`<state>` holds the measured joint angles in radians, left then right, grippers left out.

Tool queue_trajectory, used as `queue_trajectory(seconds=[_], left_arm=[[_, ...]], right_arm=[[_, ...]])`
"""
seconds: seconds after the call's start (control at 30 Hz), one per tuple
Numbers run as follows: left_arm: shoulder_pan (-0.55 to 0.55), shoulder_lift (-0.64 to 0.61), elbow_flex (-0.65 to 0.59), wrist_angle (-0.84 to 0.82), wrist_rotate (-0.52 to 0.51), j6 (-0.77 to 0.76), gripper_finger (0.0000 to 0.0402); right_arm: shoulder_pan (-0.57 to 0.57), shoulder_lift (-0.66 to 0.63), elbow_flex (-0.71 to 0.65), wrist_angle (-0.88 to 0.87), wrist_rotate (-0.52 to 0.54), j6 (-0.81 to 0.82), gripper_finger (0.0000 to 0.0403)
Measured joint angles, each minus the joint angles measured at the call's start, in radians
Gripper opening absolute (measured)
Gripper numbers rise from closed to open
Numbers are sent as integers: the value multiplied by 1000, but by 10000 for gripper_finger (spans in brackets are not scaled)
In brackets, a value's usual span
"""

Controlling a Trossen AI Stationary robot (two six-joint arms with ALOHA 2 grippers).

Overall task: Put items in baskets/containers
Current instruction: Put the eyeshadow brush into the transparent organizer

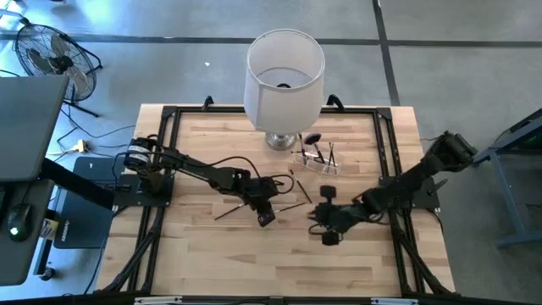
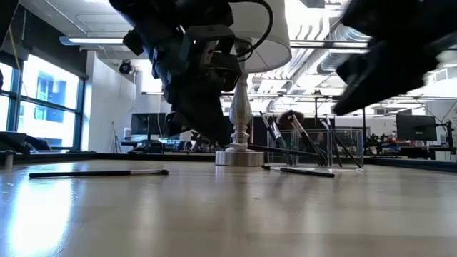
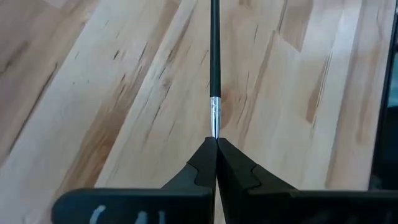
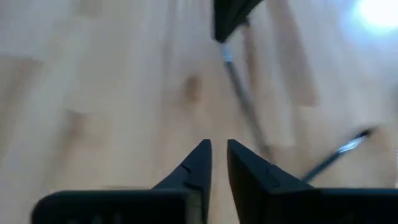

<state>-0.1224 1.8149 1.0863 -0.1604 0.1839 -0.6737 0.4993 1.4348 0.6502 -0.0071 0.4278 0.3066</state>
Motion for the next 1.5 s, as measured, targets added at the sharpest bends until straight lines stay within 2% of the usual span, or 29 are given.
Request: queue_trajectory(seconds=[0.13, 0.23, 0.4, 0.5, 0.77, 0.87, 1.23, 1.5], left_arm=[[12, 0, 0, 0, 20, -68, 0], [29, 0, 0, 5, 47, -123, 0], [39, 0, 0, 17, 63, -181, 0], [37, 0, 0, 40, 75, -200, 0], [38, -2, 0, 56, 75, -257, 0], [38, -2, 0, 57, 75, -277, 0], [38, -2, 0, 103, 97, -279, 0], [38, -2, 0, 115, 98, -301, 0]], right_arm=[[-47, 57, 77, -68, 56, -212, 74], [-69, 108, 121, -79, 61, -313, 103], [-95, 198, 194, -81, 41, -398, 143], [-111, 252, 244, -97, 42, -402, 152], [-144, 398, 451, -391, 70, -374, 153], [-152, 434, 505, -435, 69, -360, 153], [-160, 451, 525, -516, 99, -306, 152], [-159, 451, 525, -537, 102, -266, 99]])
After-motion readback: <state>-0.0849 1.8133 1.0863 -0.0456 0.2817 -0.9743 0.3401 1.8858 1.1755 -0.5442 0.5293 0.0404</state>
